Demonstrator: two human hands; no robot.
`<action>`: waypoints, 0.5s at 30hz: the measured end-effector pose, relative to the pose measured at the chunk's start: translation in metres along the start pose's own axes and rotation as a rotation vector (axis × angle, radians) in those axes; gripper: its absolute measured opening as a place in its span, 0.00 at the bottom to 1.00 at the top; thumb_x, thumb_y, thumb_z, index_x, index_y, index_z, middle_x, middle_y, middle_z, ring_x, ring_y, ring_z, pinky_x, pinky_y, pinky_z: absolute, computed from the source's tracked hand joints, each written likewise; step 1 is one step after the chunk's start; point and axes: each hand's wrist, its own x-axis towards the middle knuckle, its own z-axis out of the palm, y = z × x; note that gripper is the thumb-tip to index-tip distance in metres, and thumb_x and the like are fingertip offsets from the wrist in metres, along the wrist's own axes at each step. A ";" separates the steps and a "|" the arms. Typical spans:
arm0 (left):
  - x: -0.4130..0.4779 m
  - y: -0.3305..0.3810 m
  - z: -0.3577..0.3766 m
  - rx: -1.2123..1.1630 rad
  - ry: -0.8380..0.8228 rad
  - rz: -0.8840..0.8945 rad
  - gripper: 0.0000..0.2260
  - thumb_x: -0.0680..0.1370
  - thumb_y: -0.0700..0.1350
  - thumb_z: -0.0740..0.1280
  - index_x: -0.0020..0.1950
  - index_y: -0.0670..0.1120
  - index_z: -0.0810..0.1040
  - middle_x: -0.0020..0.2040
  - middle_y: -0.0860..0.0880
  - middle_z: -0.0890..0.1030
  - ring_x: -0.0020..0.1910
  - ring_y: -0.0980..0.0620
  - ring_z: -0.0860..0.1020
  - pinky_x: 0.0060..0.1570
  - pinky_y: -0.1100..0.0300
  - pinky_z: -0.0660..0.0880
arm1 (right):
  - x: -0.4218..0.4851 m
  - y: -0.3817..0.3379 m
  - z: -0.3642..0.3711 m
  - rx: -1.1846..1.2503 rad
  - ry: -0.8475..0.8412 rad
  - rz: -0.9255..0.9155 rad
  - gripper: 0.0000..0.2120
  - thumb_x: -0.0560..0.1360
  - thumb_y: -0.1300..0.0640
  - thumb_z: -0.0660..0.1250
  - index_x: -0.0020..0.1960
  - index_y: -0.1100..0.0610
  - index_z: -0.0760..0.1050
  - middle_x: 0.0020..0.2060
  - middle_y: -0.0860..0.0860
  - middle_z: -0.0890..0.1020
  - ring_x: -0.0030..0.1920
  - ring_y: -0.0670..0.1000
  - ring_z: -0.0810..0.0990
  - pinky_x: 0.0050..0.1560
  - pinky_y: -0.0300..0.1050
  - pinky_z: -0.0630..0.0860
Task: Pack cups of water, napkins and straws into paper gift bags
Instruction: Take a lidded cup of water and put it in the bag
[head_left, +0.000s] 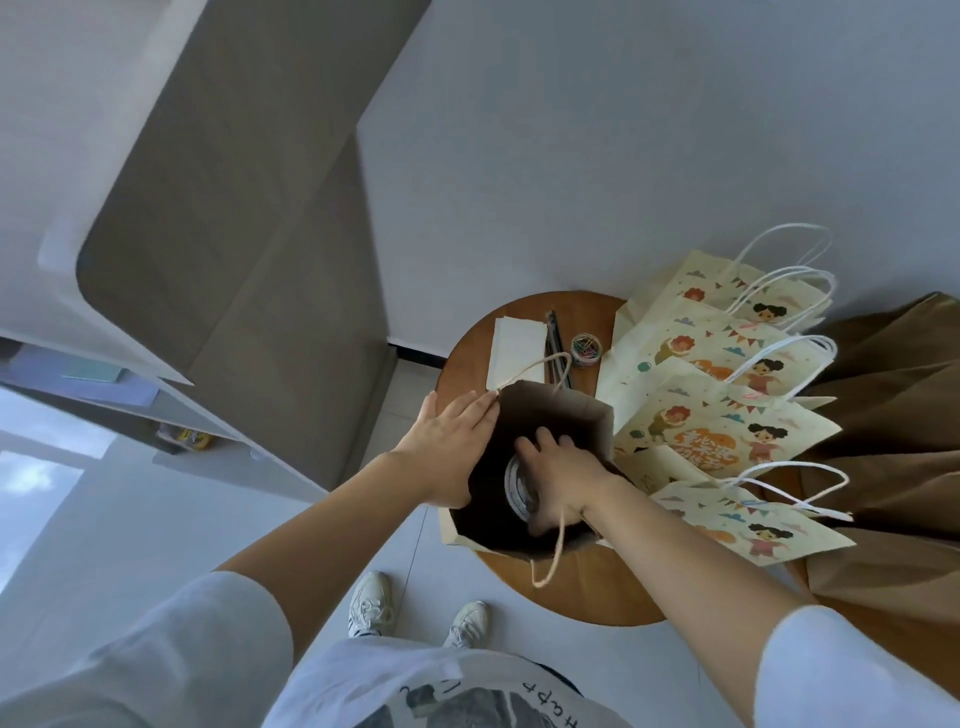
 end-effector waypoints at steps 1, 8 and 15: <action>0.001 -0.002 0.000 0.007 0.000 0.003 0.44 0.73 0.50 0.69 0.78 0.44 0.42 0.78 0.46 0.43 0.77 0.46 0.44 0.73 0.41 0.45 | 0.009 0.001 0.005 0.023 -0.022 0.017 0.40 0.69 0.50 0.72 0.72 0.54 0.53 0.67 0.57 0.61 0.64 0.63 0.65 0.56 0.54 0.72; 0.008 -0.005 0.001 -0.072 0.000 -0.037 0.42 0.74 0.48 0.67 0.78 0.45 0.42 0.78 0.47 0.43 0.77 0.47 0.43 0.74 0.45 0.45 | 0.050 0.000 0.038 0.156 -0.080 0.134 0.35 0.73 0.51 0.68 0.73 0.54 0.51 0.68 0.59 0.57 0.66 0.65 0.63 0.64 0.58 0.68; 0.015 -0.008 -0.003 -0.100 0.025 -0.089 0.41 0.74 0.50 0.66 0.78 0.44 0.44 0.78 0.47 0.44 0.77 0.47 0.43 0.74 0.48 0.46 | 0.056 0.010 0.049 0.246 -0.041 0.152 0.42 0.71 0.50 0.71 0.75 0.54 0.47 0.70 0.60 0.54 0.68 0.64 0.64 0.66 0.54 0.67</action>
